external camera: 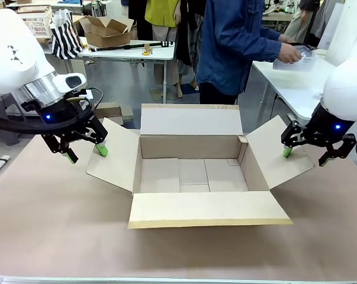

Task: Pack the gift set into the box.
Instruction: Lift both hands away from the flaps of the Package Box.

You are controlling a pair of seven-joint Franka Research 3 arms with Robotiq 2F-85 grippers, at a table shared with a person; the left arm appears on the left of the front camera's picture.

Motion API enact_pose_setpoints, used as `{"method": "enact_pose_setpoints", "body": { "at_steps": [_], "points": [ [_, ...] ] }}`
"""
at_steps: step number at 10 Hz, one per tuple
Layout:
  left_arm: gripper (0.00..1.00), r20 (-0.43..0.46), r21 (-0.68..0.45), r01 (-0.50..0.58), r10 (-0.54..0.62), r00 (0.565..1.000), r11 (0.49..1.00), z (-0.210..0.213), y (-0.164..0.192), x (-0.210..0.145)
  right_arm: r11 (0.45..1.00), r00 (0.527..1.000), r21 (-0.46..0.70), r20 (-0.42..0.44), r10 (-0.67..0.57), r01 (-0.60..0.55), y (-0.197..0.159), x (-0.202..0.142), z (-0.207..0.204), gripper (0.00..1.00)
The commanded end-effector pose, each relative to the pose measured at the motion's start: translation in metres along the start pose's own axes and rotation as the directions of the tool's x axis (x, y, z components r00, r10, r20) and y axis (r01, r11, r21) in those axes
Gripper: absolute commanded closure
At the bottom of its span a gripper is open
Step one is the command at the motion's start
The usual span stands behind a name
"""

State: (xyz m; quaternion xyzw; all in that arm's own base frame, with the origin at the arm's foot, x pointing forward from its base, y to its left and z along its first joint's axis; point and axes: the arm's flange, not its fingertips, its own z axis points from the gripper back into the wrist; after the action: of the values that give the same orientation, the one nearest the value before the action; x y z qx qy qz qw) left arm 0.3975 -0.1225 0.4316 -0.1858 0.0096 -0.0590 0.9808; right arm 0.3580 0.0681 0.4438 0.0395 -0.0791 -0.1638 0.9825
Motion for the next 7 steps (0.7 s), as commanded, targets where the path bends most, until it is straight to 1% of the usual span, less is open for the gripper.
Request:
{"method": "enact_pose_setpoints", "body": {
  "at_steps": [1, 7],
  "points": [
    [0.0, -0.001, 0.016, -0.012, 0.012, 1.0, 1.0, 0.0017, -0.0005, 0.0005, 1.0, 1.0, 0.005, -0.002, 0.001, -0.001, -0.0008, -0.0008, 0.0006, 0.0],
    [0.0, -0.001, 0.016, -0.012, 0.012, 1.0, 1.0, 0.0017, -0.0005, 0.0005, 1.0, 1.0, 0.005, -0.002, 0.001, -0.001, -0.0008, -0.0008, 0.0006, 0.0]
  ]
}}
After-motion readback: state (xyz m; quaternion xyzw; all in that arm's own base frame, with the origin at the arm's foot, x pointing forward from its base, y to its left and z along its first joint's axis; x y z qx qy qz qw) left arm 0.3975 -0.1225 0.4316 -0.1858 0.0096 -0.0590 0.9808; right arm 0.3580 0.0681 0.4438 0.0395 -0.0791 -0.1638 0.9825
